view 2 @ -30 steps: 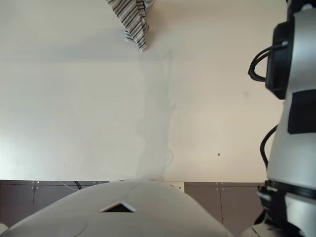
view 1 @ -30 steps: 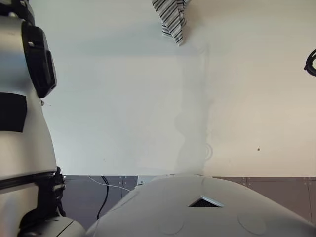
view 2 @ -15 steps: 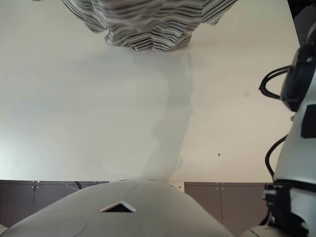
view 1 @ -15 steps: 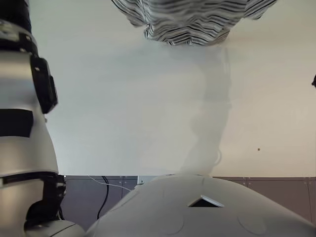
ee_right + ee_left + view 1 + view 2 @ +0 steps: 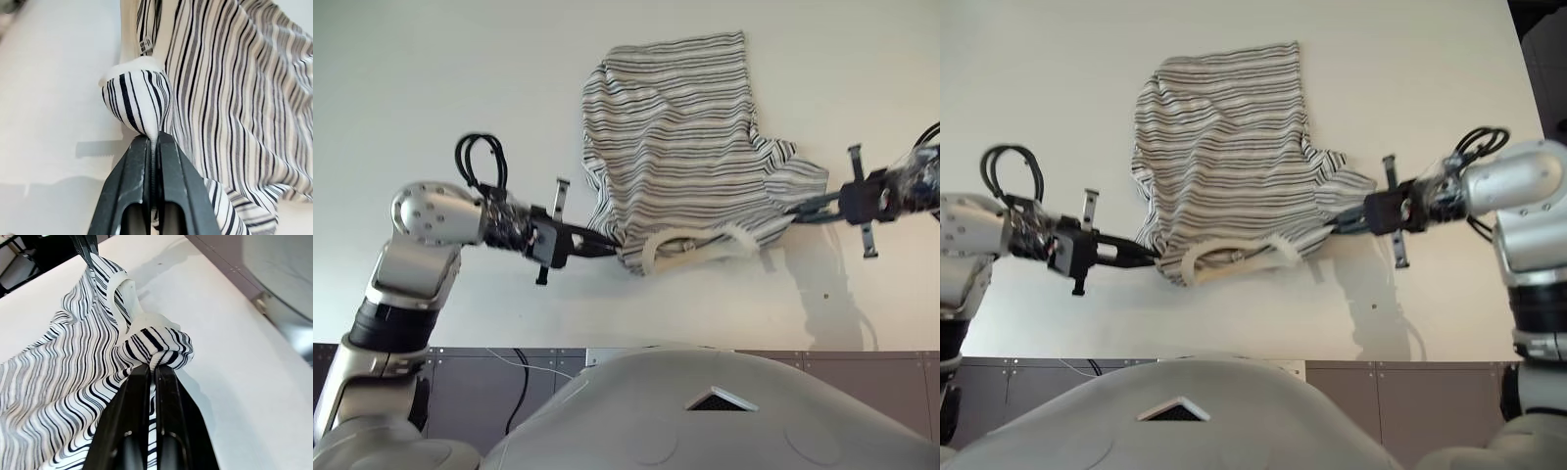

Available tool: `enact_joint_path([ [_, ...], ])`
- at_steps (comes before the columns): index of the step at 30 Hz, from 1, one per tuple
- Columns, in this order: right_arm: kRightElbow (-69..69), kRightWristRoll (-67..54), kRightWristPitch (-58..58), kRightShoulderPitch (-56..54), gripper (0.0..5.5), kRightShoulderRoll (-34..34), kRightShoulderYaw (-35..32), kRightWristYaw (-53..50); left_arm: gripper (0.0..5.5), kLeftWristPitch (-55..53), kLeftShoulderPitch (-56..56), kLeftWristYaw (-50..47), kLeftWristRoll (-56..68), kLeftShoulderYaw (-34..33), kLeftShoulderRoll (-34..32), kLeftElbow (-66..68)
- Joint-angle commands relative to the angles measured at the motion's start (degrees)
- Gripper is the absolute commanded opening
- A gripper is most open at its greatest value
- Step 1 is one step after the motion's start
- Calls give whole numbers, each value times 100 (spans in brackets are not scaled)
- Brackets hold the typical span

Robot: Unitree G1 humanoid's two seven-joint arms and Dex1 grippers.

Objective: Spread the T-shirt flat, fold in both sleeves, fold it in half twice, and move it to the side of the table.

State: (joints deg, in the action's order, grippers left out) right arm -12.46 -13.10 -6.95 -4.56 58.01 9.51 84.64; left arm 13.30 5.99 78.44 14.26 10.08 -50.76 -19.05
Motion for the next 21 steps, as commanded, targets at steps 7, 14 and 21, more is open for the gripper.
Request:
enact_joint_path([
  [7, -1076, 759, 548, 1587, 28, 343, 6, -800, 29, 1082, 932, -572, -1002, -210, -381, 139],
  [14, -1540, -124, 1255, 2055, 104, 845, -721, -520, 96, -535, 1492, -832, 101, -966, -813, -905],
  [21, -249, -301, 1638, -122, 104, -296, -534, -1500, 96, -846, 371, -1595, -449, -741, -376, 135],
])
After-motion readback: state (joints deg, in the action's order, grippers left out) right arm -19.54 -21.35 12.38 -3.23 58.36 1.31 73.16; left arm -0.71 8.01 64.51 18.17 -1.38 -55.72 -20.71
